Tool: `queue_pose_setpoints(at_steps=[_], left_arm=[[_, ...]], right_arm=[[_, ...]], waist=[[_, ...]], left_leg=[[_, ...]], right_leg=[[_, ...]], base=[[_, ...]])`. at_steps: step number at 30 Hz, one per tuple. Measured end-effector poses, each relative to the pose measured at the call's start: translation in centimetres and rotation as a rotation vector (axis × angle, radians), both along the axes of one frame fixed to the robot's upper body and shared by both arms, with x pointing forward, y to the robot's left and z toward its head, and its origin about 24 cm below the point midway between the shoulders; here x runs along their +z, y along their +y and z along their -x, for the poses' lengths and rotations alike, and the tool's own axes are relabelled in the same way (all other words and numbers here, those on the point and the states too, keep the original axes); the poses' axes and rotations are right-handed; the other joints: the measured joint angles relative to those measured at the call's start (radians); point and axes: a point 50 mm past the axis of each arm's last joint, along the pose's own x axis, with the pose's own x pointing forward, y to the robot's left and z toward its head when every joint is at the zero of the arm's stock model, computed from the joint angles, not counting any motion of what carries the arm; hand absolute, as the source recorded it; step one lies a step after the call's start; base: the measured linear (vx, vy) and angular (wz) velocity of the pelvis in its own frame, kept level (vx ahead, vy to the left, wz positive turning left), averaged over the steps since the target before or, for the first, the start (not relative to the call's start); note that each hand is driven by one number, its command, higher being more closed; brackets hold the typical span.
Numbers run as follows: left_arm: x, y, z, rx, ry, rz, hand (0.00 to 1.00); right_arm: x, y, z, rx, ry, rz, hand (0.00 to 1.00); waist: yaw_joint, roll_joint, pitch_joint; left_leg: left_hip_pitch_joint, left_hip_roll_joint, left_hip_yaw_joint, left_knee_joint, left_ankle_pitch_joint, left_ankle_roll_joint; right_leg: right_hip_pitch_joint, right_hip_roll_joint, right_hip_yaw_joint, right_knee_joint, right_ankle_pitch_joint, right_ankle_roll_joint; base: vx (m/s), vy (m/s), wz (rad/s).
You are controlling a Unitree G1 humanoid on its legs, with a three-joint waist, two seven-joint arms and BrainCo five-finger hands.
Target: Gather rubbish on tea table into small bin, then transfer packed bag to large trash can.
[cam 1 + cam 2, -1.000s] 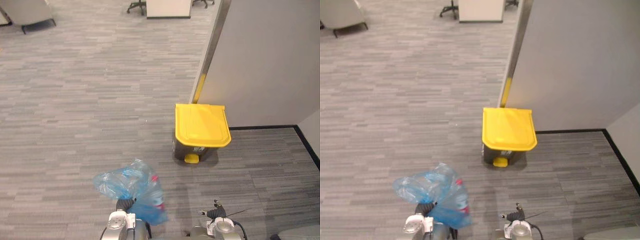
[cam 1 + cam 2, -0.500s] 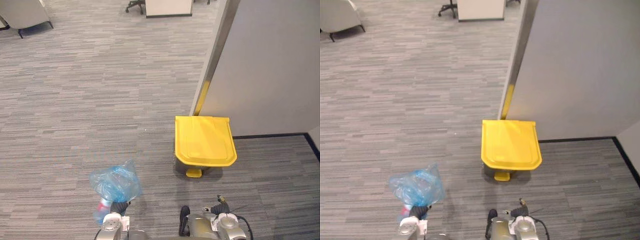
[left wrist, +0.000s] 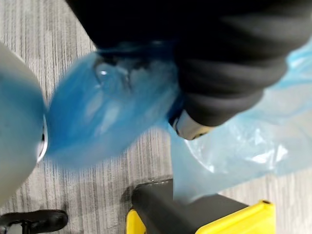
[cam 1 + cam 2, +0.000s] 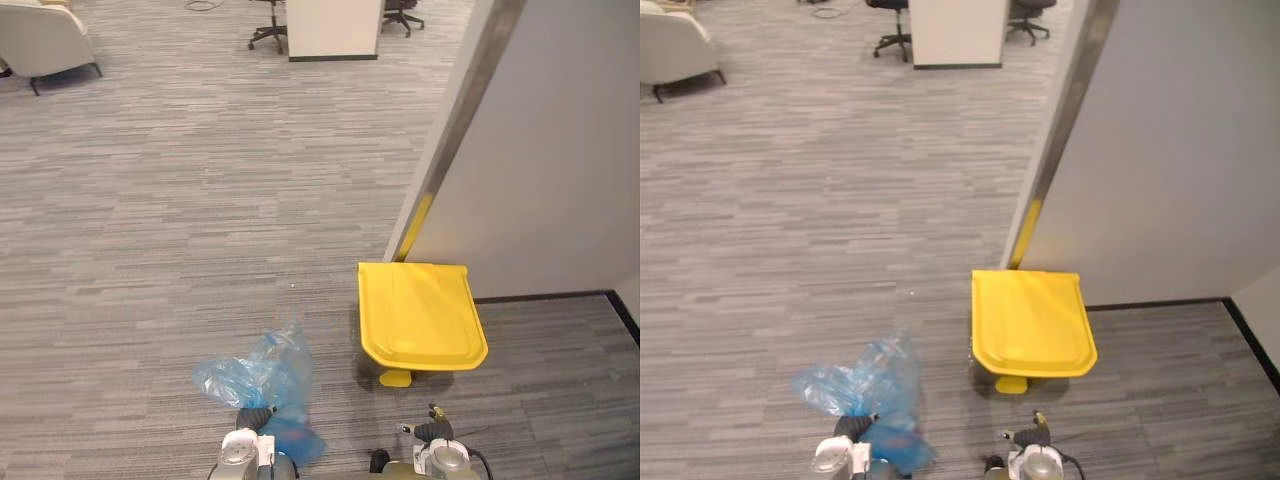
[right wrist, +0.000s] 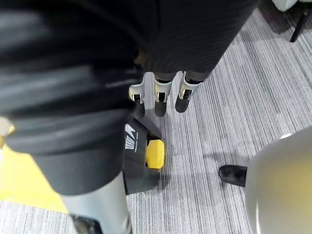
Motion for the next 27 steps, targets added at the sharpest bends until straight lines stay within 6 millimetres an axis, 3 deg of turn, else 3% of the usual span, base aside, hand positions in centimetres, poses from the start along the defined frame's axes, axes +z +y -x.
queue_pose_setpoints(at_steps=[4,7,9,10,11,13,15,16,17,18,19,20,24,27], left_arm=[[-0.1,0.9,0.4,0.002,0.014,-0.026,1.0],[-0.1,1.2,0.6,0.004,0.018,-0.032,1.0],[0.0,1.2,0.2,0.003,0.006,-0.033,1.0],[0.0,1.4,0.3,0.003,0.011,-0.038,1.0],[0.0,1.8,0.3,0.003,0.013,-0.049,1.0],[0.0,1.8,0.2,0.002,0.01,-0.05,1.0],[0.2,1.9,-0.2,-0.002,0.0,-0.052,1.0],[0.4,2.2,-0.7,-0.005,-0.014,-0.061,1.0],[0.4,2.1,-0.8,-0.006,-0.016,-0.061,1.0],[0.4,1.8,-1.2,-0.008,-0.021,-0.054,1.0],[0.6,1.1,-1.9,-0.017,-0.037,-0.036,1.0],[0.7,0.8,-2.2,-0.019,-0.047,-0.028,1.0],[1.2,0.1,-3.3,-0.045,-0.086,-0.021,1.0],[1.3,0.0,-3.6,-0.042,-0.091,-0.018,1.0]], right_arm=[[0.0,-0.6,0.0,0.013,0.013,0.021,0.0],[0.1,-0.7,-0.5,0.016,0.002,0.025,0.0],[0.5,-0.8,-1.2,0.008,-0.032,0.024,0.0],[0.5,-0.6,-1.3,0.009,-0.037,0.021,0.0],[0.4,-0.5,-1.2,0.016,-0.031,0.018,0.0],[0.6,-0.6,-1.5,0.011,-0.044,0.02,0.0],[0.8,-0.8,-1.9,0.001,-0.061,0.022,0.0],[1.0,-0.8,-2.2,-0.005,-0.072,0.024,0.0],[1.1,-1.0,-2.2,-0.006,-0.075,0.027,0.0],[1.1,-1.6,-2.3,0.002,-0.067,0.049,0.0],[1.5,-1.7,-3.1,0.004,-0.086,0.054,0.0],[1.8,-1.9,-3.4,-0.006,-0.107,0.057,0.0],[2.2,-2.6,-3.8,-0.012,-0.133,0.074,0.0],[2.3,-2.3,-4.3,0.008,-0.132,0.068,0.0]], waist=[[0.005,-0.002,0.0],[0.002,-0.007,0.017],[-0.006,-0.018,0.042],[-0.011,-0.022,0.044],[-0.011,-0.038,0.049],[-0.011,-0.041,0.058],[-0.012,-0.043,0.08],[-0.01,-0.06,0.103],[-0.01,-0.06,0.109],[0.002,-0.048,0.117],[0.008,-0.005,0.139],[-0.001,0.005,0.151],[-0.005,0.005,0.148],[0.003,0.023,0.145]], left_leg=[[-0.003,-0.001,0.001,0.002,-0.015,0.007],[0.016,-0.001,0.019,0.067,-0.087,0.016],[0.067,-0.006,0.023,0.078,-0.131,0.046],[0.078,-0.009,0.023,0.08,-0.137,0.047],[0.101,-0.006,0.021,0.083,-0.153,0.05],[0.109,0.011,0.001,0.105,-0.178,0.049],[0.111,0.029,-0.016,0.142,-0.213,0.034],[0.115,0.025,-0.019,0.191,-0.241,0.007],[0.119,0.027,-0.024,0.211,-0.257,-0.003],[0.141,0.038,-0.044,0.256,-0.305,-0.026],[0.142,0.061,-0.087,0.273,-0.309,-0.024],[0.141,0.059,-0.12,0.273,-0.304,-0.024],[0.17,0.075,-0.242,0.262,-0.308,-0.017],[0.138,0.119,-0.284,0.268,-0.29,-0.023]], right_leg=[[-0.044,0.01,0.071,0.028,0.003,-0.002],[-0.111,0.01,0.125,0.211,-0.058,0.015],[-0.225,-0.019,0.076,0.485,-0.078,0.059],[-0.243,-0.03,0.051,0.527,-0.092,0.063],[-0.266,-0.041,-0.015,0.522,-0.11,0.051],[-0.305,-0.035,-0.092,0.416,-0.085,0.029],[-0.331,-0.023,-0.161,0.162,0.037,0.043],[-0.339,-0.036,-0.188,0.092,0.045,0.046],[-0.339,-0.045,-0.202,0.105,0.037,0.034],[-0.308,-0.034,-0.204,0.118,0.04,-0.02],[-0.31,-0.016,-0.198,0.167,0.003,-0.013],[-0.318,-0.013,-0.185,0.202,-0.009,-0.003],[-0.384,-0.032,-0.187,0.477,-0.202,-0.001],[-0.385,-0.013,-0.245,0.478,-0.224,-0.01]], base=[[0.05,0.006,-0.51],[-0.02,0.053,-0.58],[-0.08,0.071,-0.23],[0.0,0.057,-0.01],[0.04,0.03,0.11],[0.15,0.004,0.19],[0.29,-0.082,0.28],[0.28,-0.124,0.31],[0.33,-0.188,0.12],[0.35,-0.147,-0.11],[0.35,-0.147,-0.01],[0.33,-0.138,0.27],[0.24,-0.15,0.51],[0.2,-0.153,0.31]])
